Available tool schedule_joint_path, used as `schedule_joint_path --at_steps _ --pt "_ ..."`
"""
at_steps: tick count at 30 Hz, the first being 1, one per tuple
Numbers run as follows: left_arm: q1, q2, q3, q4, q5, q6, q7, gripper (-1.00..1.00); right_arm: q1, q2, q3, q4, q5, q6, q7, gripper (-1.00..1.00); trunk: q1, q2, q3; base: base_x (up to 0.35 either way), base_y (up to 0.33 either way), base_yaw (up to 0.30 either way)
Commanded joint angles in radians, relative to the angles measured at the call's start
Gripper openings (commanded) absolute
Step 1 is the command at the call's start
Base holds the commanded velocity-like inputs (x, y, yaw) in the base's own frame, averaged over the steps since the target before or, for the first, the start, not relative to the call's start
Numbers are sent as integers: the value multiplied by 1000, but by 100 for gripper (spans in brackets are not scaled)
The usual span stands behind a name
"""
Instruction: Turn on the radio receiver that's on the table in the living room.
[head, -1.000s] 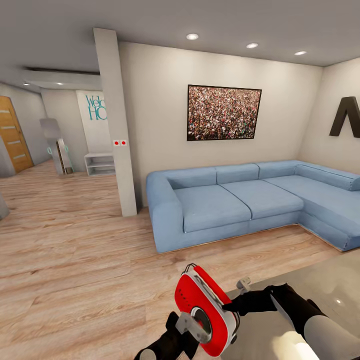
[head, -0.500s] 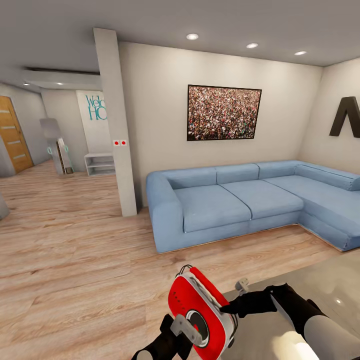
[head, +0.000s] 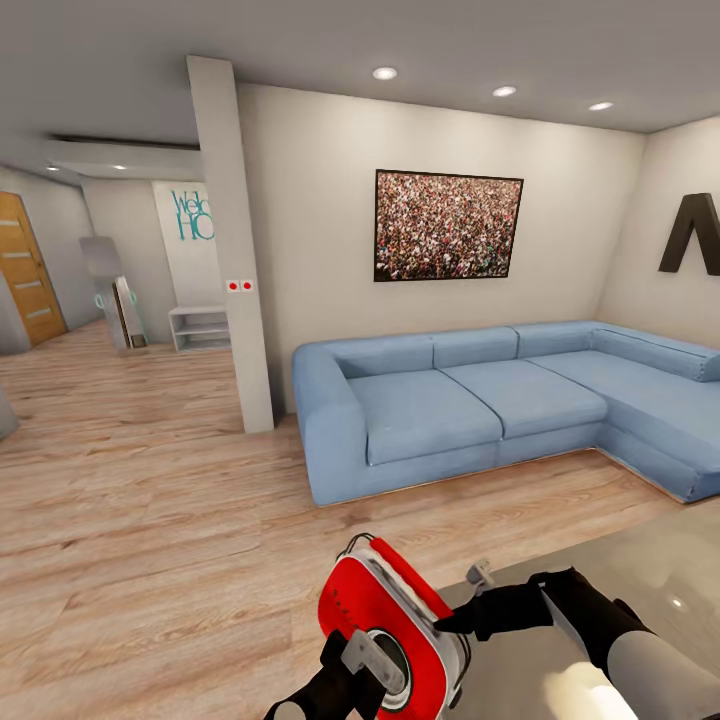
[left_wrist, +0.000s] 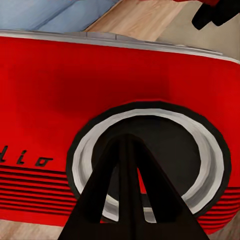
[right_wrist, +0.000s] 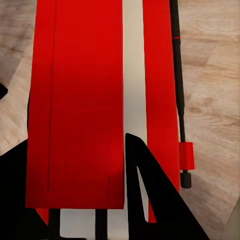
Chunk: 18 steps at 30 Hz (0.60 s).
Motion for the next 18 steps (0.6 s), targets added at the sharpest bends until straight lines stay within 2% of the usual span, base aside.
schedule_joint_path --at_steps 1,5,9,18 --pt "0 0 0 1 0 0 0 -100 0 0 -3 -1 -4 1 1 -100 0 0 0 0 0 0" --pt "0 0 0 3 1 2 -1 -100 0 0 -3 -1 -4 1 4 -100 0 0 0 0 0 0" --pt "0 0 0 66 0 -1 0 -100 0 0 -5 -1 -6 0 6 -100 0 0 0 0 0 0" --pt "-1 0 0 81 -3 -8 0 -100 0 0 -5 -1 -7 0 35 -100 0 0 0 0 0 0"
